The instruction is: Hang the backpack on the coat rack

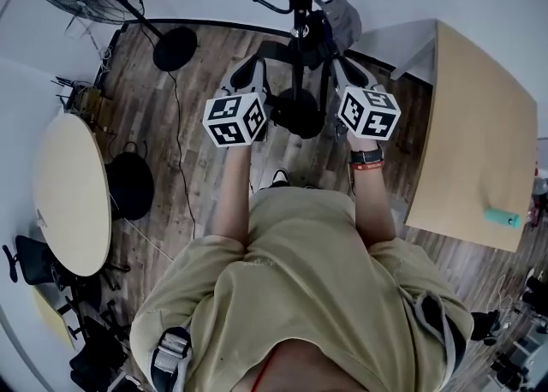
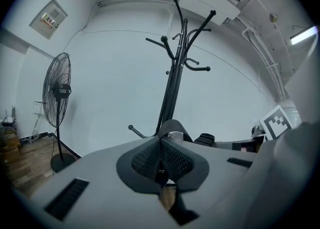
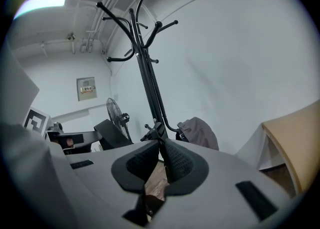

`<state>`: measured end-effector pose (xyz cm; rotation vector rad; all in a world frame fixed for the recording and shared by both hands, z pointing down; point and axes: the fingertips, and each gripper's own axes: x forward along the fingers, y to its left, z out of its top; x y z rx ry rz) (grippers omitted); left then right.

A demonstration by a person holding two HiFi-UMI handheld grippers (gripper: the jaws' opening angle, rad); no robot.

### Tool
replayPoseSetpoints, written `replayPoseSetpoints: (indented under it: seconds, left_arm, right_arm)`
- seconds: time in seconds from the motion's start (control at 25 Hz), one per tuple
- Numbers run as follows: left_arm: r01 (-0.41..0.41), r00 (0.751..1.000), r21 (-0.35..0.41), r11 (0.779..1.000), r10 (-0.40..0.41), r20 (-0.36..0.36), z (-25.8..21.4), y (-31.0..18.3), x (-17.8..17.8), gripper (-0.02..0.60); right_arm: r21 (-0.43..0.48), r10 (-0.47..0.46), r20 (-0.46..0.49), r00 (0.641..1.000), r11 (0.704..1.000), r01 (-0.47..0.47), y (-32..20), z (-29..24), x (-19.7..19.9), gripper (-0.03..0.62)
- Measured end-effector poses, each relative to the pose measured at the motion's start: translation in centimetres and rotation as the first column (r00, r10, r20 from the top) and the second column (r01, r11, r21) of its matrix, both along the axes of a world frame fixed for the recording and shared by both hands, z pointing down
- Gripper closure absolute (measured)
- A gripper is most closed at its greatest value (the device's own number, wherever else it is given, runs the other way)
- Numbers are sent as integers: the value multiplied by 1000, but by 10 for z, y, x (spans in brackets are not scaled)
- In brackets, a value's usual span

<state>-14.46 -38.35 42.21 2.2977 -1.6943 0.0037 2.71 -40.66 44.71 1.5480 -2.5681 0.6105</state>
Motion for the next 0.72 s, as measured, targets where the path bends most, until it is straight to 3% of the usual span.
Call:
replayPoseSetpoints:
  seconds: [0.28,0.72]
  left_arm:
    - [-25,1000,-13,1000,25,4,6,-24,-5,557]
    - [-30,999,-88,996,26,-39,35,-51,-16,557]
  right_arm:
    - [-9,67,12,998,998,-66,-28,6,14,543]
    - [-52,96,-30,995,994,-97,-46,32,14,545]
